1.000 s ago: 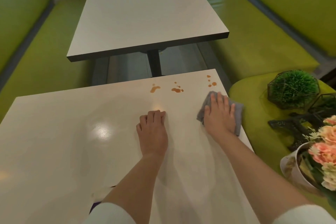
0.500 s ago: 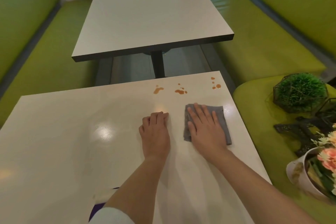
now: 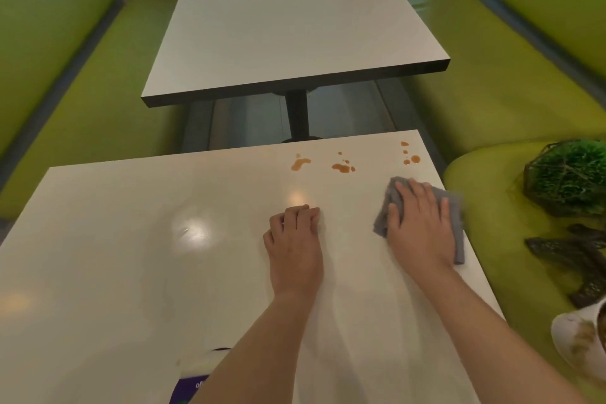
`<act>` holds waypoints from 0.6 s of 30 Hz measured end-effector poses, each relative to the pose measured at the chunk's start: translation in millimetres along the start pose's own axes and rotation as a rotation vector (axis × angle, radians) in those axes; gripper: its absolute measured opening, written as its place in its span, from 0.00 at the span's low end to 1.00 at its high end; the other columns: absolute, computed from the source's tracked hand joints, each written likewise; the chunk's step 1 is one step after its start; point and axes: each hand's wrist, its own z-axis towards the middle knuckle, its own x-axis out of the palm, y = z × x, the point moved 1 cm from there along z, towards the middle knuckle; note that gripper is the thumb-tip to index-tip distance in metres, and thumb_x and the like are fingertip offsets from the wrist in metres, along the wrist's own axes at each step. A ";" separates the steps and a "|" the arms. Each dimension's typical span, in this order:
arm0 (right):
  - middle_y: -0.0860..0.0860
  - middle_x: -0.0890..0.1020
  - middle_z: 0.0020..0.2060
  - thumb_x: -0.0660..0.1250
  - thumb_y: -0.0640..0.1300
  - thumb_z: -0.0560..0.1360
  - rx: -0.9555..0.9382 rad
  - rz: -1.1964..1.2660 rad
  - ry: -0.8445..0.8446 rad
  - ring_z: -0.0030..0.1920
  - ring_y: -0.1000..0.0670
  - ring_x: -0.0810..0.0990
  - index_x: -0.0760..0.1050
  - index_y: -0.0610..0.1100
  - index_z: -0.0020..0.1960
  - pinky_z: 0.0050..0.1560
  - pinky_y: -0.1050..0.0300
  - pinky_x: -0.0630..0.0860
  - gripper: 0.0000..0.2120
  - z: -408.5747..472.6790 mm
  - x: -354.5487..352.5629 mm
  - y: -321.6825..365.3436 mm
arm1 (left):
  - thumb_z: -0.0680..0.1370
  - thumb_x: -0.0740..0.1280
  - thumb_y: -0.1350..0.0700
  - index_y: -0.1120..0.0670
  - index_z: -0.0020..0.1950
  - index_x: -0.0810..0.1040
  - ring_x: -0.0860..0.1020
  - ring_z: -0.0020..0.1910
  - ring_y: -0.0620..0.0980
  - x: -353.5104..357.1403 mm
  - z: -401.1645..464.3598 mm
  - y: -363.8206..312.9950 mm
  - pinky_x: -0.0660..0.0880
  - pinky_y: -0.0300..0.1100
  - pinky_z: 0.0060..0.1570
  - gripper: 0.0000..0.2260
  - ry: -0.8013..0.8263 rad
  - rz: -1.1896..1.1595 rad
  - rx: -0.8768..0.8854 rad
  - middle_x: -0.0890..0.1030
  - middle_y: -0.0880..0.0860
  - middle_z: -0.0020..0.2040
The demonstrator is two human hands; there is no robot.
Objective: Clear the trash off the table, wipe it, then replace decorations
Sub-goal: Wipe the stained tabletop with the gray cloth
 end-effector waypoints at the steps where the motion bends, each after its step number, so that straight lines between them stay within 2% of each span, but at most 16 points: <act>1: 0.48 0.64 0.76 0.45 0.53 0.82 0.078 -0.009 -0.023 0.77 0.46 0.57 0.61 0.46 0.77 0.77 0.43 0.50 0.26 12.6 1.1 -6.7 | 0.82 0.58 0.53 0.45 0.59 0.76 0.69 0.56 0.50 1.0 0.6 0.7 0.68 0.44 0.52 0.10 -0.004 -0.003 0.000 0.76 0.43 0.59; 5: 0.48 0.53 0.79 0.46 0.50 0.84 0.176 0.033 0.066 0.79 0.46 0.50 0.50 0.47 0.80 0.77 0.45 0.46 0.26 85.7 -0.3 -14.8 | 0.81 0.63 0.56 0.45 0.60 0.75 0.69 0.55 0.50 1.4 0.4 1.2 0.66 0.43 0.52 0.10 -0.005 0.010 -0.002 0.75 0.43 0.57; 8: 0.48 0.51 0.80 0.45 0.50 0.84 0.155 0.055 0.108 0.79 0.46 0.49 0.48 0.46 0.80 0.77 0.45 0.47 0.25 123.7 2.5 -11.8 | 0.82 0.62 0.56 0.44 0.60 0.74 0.68 0.55 0.49 3.3 -0.8 0.1 0.66 0.42 0.53 0.10 -0.001 0.012 0.000 0.75 0.42 0.57; 14: 0.51 0.56 0.79 0.37 0.51 0.81 -0.195 -0.074 0.092 0.78 0.49 0.52 0.52 0.47 0.80 0.77 0.45 0.49 0.28 103.7 12.0 -12.9 | 0.83 0.56 0.50 0.44 0.61 0.76 0.68 0.56 0.47 2.4 0.1 -0.4 0.66 0.41 0.54 0.12 0.004 0.010 -0.019 0.75 0.41 0.58; 16: 0.51 0.55 0.79 0.38 0.52 0.81 -0.115 -0.027 0.086 0.78 0.48 0.52 0.51 0.48 0.80 0.77 0.43 0.51 0.28 119.4 6.8 -24.9 | 0.83 0.53 0.48 0.44 0.62 0.75 0.68 0.58 0.46 1.3 1.6 -1.5 0.63 0.40 0.57 0.14 0.022 -0.010 -0.012 0.75 0.41 0.59; 18: 0.50 0.49 0.80 0.41 0.50 0.84 0.017 -0.017 0.142 0.79 0.47 0.48 0.45 0.47 0.81 0.77 0.42 0.48 0.26 140.4 4.5 -27.5 | 0.83 0.51 0.47 0.44 0.64 0.74 0.68 0.61 0.47 0.9 2.8 -2.3 0.62 0.40 0.59 0.16 0.029 -0.012 0.002 0.74 0.42 0.62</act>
